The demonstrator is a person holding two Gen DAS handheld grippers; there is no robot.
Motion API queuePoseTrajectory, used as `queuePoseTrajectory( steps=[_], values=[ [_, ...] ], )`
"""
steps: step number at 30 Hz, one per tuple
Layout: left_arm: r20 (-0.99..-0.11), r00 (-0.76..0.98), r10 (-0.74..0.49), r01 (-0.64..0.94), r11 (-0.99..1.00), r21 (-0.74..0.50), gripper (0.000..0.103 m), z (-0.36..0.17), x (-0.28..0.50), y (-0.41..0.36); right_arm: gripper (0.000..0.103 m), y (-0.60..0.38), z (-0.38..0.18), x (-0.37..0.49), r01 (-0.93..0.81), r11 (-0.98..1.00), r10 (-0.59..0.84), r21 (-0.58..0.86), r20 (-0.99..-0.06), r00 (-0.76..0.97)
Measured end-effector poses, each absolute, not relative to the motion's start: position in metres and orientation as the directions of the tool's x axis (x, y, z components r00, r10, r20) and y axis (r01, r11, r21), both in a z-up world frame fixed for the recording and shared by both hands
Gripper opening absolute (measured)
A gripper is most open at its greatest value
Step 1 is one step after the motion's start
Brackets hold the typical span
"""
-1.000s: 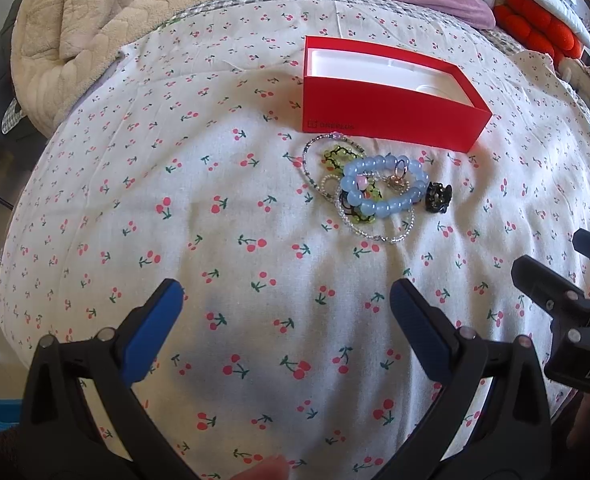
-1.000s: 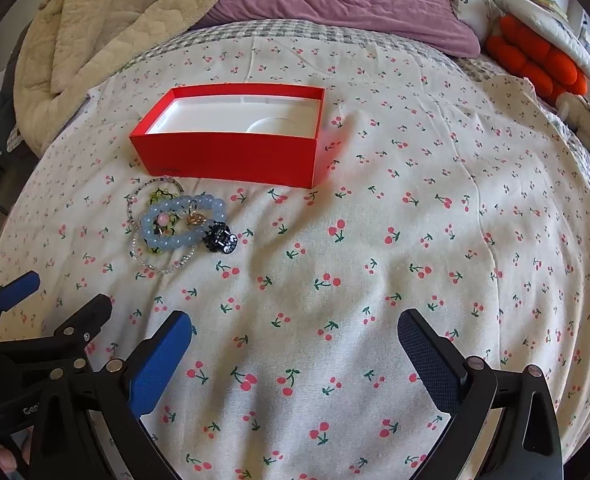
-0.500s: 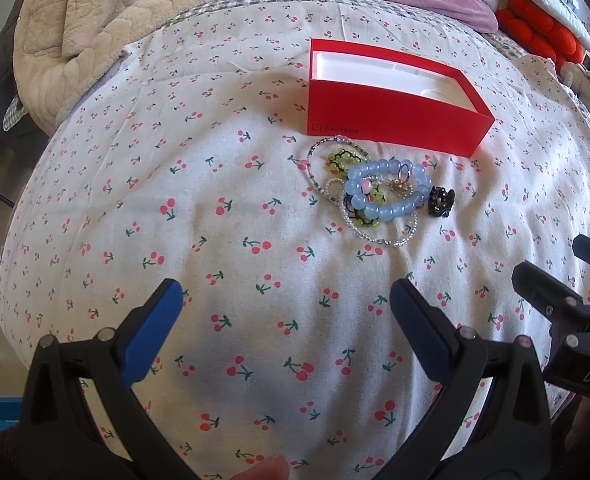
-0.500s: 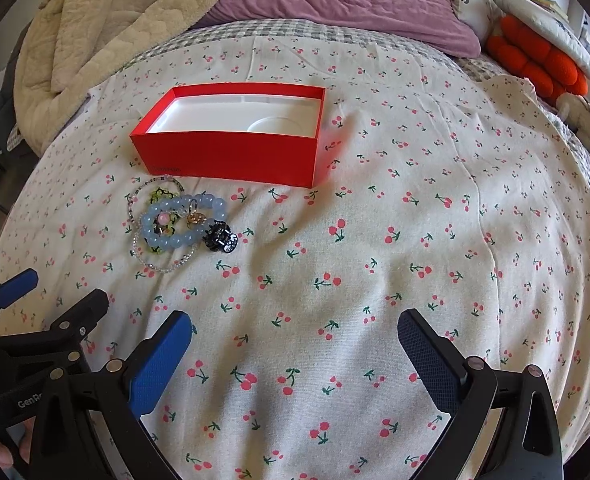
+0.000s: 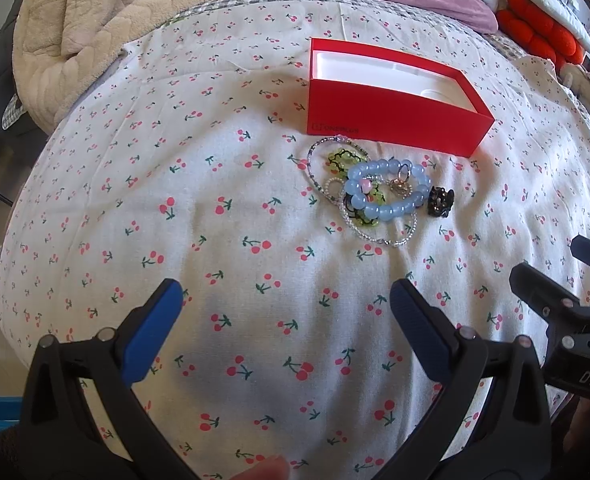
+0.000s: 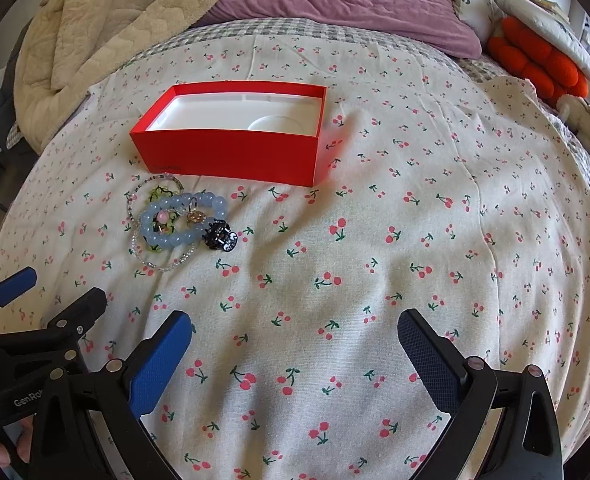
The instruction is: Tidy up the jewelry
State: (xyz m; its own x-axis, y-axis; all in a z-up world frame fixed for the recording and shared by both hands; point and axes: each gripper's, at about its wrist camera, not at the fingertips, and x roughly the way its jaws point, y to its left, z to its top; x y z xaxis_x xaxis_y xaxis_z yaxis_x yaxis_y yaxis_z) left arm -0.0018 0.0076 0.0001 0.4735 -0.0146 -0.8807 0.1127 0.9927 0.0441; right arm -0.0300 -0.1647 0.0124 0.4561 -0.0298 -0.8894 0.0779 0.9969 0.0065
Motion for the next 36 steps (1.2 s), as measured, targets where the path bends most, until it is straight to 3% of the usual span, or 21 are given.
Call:
queuePoseTrajectory(
  steps=[30, 36],
  values=[
    [-0.892, 0.451, -0.029, 0.12, 0.992, 0.029, 0.103, 0.0, 0.004, 0.011, 0.103, -0.161, 0.016, -0.029, 0.053, 0.998, -0.047, -0.025, -0.88, 0.473],
    [-0.879, 0.477, -0.007, 0.184, 0.979, 0.093, 0.103, 0.002, 0.01, 0.008, 0.103, -0.166, 0.024, -0.023, 0.011, 0.997, 0.057, 0.07, -0.876, 0.48]
  ],
)
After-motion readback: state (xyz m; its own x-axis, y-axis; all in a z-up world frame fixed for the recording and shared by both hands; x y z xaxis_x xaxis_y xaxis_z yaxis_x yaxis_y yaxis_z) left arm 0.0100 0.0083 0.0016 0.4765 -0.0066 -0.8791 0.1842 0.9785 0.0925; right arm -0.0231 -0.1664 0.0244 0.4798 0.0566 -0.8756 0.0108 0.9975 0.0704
